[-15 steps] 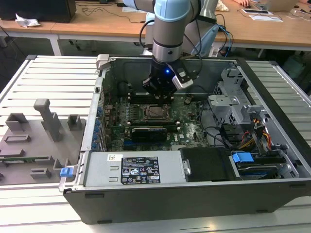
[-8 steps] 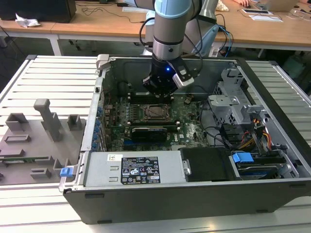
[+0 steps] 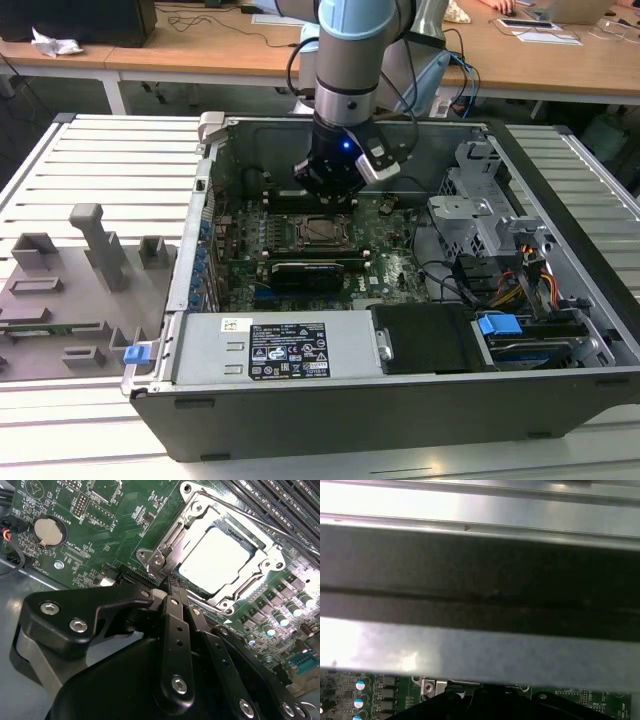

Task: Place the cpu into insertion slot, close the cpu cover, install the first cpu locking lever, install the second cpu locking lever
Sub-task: 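Install the second cpu locking lever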

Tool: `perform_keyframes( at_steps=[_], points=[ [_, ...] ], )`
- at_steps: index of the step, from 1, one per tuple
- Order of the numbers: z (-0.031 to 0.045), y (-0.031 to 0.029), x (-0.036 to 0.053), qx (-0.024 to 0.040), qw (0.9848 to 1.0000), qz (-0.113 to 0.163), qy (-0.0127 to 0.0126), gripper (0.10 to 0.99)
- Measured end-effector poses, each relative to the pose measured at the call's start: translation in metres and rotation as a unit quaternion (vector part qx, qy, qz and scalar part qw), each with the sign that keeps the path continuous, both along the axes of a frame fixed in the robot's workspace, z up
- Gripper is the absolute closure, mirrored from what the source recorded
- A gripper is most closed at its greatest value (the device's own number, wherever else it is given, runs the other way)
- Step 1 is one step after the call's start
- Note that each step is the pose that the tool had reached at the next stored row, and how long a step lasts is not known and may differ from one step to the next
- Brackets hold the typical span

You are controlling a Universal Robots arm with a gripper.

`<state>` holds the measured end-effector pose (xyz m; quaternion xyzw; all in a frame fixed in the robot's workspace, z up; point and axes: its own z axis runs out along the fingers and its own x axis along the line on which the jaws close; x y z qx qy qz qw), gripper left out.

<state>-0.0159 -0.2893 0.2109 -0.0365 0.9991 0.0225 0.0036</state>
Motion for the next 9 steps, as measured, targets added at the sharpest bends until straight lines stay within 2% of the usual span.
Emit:
perform_keyframes(
  at_steps=[9],
  points=[
    [0.0,-0.0068,0.0,0.0,1.0,0.0,0.0,0.98]
  ],
)
